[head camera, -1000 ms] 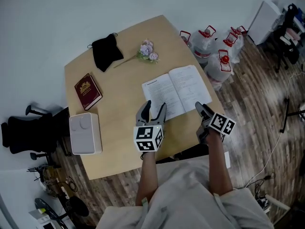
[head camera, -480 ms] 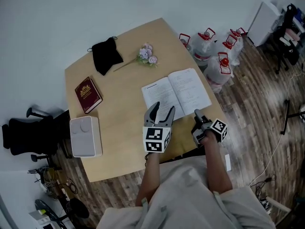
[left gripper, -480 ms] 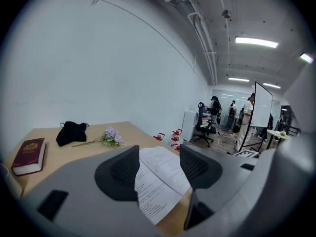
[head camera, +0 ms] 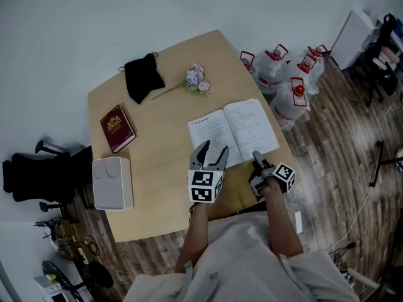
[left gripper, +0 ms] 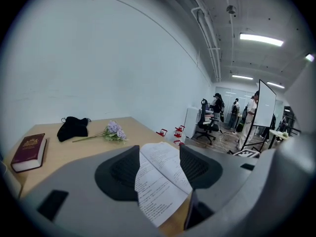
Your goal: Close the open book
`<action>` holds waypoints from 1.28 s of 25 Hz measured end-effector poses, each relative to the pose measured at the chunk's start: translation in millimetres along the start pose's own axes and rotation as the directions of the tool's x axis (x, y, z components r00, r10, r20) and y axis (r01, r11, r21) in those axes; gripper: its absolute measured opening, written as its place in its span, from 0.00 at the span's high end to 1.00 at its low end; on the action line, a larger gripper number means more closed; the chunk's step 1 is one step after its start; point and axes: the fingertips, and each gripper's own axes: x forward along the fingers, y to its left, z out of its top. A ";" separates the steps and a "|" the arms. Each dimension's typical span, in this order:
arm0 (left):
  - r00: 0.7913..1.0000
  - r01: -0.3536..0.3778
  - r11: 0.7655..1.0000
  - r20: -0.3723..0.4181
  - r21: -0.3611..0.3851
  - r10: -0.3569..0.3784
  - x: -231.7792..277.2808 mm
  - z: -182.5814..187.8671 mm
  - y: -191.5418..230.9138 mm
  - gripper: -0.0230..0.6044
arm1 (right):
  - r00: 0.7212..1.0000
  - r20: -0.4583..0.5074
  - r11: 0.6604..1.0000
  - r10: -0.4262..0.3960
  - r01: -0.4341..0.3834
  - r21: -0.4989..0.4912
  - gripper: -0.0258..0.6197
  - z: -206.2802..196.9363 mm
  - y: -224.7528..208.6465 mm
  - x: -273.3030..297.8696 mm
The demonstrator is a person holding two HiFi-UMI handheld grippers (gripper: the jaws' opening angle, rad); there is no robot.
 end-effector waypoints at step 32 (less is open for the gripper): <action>0.996 -0.074 0.994 0.045 -0.086 0.078 1.0 5.4 58.4 0.93 | 0.991 0.051 0.992 -0.124 0.122 0.026 0.84 4.1 -19.0 28.7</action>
